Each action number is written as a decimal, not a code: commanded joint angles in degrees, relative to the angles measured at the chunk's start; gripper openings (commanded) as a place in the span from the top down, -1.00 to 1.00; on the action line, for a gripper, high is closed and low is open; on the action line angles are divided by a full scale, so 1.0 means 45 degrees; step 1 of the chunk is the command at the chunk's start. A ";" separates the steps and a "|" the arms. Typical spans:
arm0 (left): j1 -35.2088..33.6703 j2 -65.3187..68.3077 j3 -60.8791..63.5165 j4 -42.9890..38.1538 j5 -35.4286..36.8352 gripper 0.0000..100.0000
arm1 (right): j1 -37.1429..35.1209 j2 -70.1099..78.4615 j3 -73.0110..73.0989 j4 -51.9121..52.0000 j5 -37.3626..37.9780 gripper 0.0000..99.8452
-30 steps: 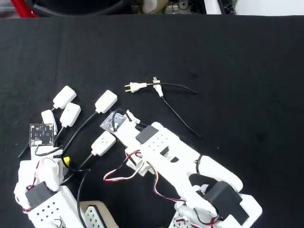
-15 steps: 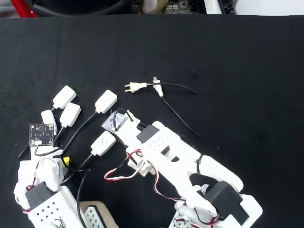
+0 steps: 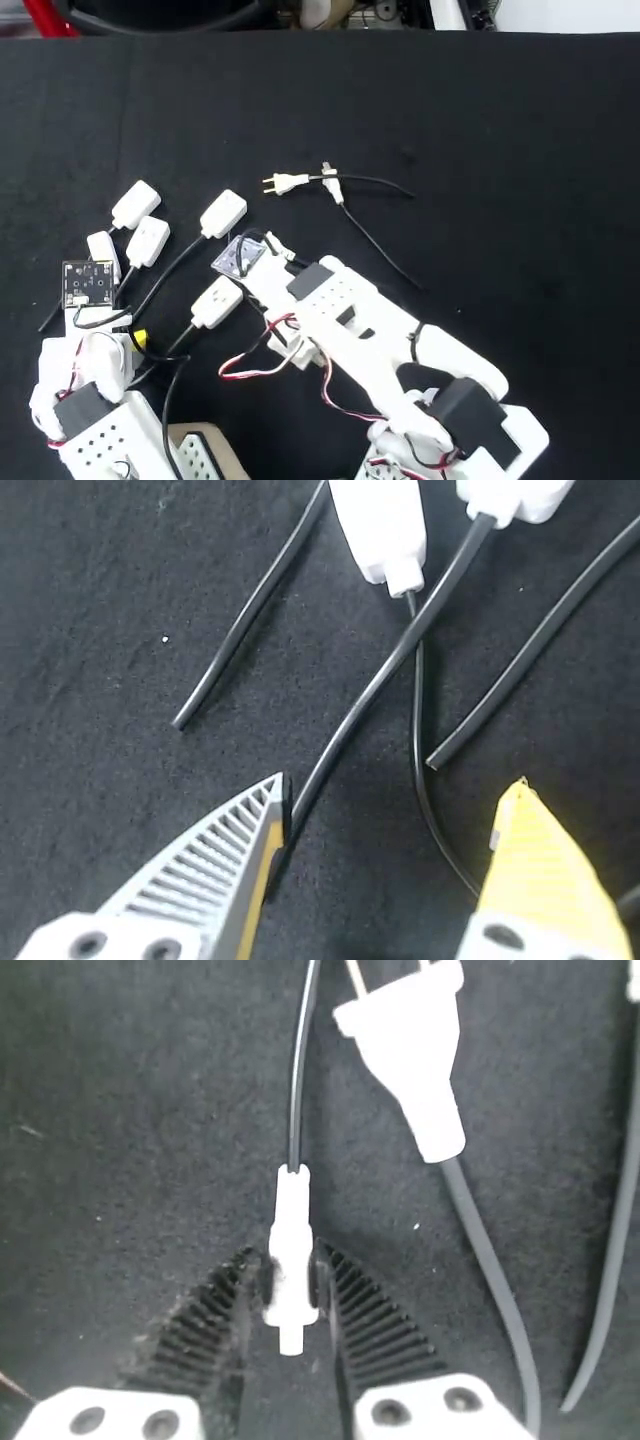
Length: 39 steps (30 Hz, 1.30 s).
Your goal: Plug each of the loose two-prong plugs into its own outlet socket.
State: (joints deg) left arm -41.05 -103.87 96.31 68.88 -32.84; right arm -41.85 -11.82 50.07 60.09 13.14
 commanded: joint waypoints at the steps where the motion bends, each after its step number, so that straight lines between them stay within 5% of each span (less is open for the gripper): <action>1: -0.0107 -0.0098 0.0244 -0.0176 -0.0059 0.35 | 0.0078 -0.0654 0.0264 -0.0762 0.0703 0.98; 13: -0.0088 -0.0098 0.0244 -0.0176 -0.0059 0.35 | 0.0176 -0.7746 0.1709 -0.0918 -0.0293 0.98; 20: 0.0361 -0.0098 0.0127 -0.0234 -0.0059 0.35 | 0.0078 -1.2083 0.2647 -0.2930 -0.1074 0.98; 23: 0.1436 -0.0098 -0.0283 -0.0156 0.0000 0.35 | -0.0059 -1.2825 0.3057 -0.4122 -0.1387 0.98; 28: 0.4562 -0.0098 -0.1592 -0.0274 0.0664 0.35 | -0.0117 -1.2962 0.3350 -0.5744 -0.4220 0.98; 34: 0.8996 -0.0098 -0.4034 -0.0274 0.3653 0.50 | 0.0000 -1.3646 0.3897 -0.5822 -0.5665 0.98; 39: 1.1145 -0.0098 -0.5734 -0.0254 0.5451 0.63 | 0.1035 -1.5560 0.4679 -0.5705 -0.6193 0.98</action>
State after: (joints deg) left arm 2.02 -104.13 78.29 68.53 -14.11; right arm -40.35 -76.97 70.64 35.30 -13.14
